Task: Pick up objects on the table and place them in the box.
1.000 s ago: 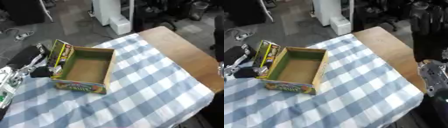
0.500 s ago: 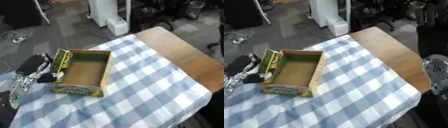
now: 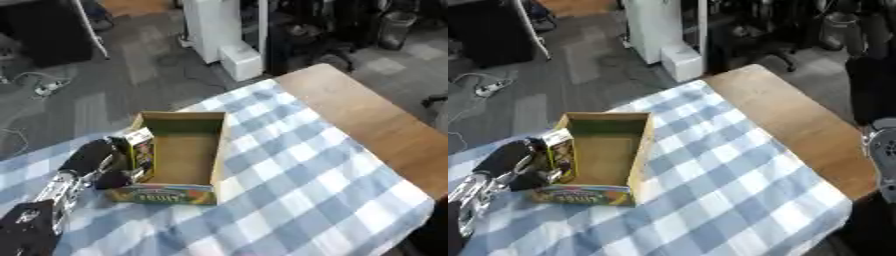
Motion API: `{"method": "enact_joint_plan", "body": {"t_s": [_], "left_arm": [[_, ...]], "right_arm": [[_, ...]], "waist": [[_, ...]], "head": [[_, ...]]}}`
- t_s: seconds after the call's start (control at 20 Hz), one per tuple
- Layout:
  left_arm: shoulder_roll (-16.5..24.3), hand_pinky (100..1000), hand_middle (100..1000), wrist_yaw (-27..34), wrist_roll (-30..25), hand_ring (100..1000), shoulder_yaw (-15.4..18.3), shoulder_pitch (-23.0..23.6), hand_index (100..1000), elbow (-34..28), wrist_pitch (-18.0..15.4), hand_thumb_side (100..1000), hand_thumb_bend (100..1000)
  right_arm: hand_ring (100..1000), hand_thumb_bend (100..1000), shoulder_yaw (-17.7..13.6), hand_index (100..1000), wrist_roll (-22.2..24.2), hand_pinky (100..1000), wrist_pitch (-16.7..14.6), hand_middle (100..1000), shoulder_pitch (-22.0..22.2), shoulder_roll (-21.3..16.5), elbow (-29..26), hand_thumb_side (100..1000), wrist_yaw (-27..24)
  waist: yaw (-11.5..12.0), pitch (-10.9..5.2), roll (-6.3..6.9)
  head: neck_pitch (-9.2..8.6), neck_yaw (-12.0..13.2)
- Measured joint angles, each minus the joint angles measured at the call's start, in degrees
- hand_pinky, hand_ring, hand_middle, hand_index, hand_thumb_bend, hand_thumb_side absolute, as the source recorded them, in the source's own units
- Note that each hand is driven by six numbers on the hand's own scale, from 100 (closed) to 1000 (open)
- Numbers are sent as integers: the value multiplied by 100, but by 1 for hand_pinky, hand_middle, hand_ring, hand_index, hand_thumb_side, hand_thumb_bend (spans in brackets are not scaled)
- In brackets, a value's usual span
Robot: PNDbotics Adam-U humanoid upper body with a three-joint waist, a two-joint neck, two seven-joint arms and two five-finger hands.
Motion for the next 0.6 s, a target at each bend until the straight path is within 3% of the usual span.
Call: {"method": "enact_joint_plan", "body": {"t_s": [0.1, 0.15, 0.2, 0.4, 0.55, 0.6], "left_arm": [[37, 776, 831, 266, -69, 770, -13, 8, 837, -394, -32, 978, 505], [99, 767, 828, 422, -110, 761, -43, 27, 824, -650, -7, 1000, 540], [170, 760, 821, 598, -160, 755, -86, 81, 820, -950, 32, 969, 510], [601, 717, 792, 1548, -486, 707, -316, 584, 809, -2631, 335, 932, 516], [808, 603, 713, 2346, -762, 594, -361, 1115, 747, -4011, 741, 885, 501], [798, 442, 613, 2602, -793, 496, -354, 1334, 718, -4465, 892, 861, 479]], "right_arm": [[270, 100, -1, 421, 54, 329, -27, 246, 55, -1, 0, 890, 8], [270, 100, -1, 421, 81, 329, -46, 246, 88, -1, 0, 893, 14], [270, 100, -2, 421, 103, 329, -67, 246, 125, -1, 0, 892, 33], [271, 100, -59, 421, 148, 329, -171, 247, 305, -2, 0, 897, 135], [270, 100, -135, 421, 121, 329, -282, 247, 447, -2, 0, 896, 216], [270, 100, -160, 422, 116, 329, -323, 246, 506, -2, 0, 896, 249]], "waist": [[56, -3, -1], [76, -6, -2], [98, -11, -3], [245, -37, -36], [371, -51, -94], [425, -62, -122]], "head": [[-39, -4], [-45, -5], [-47, -10], [-53, -112], [-111, -231], [-155, -270]]}}
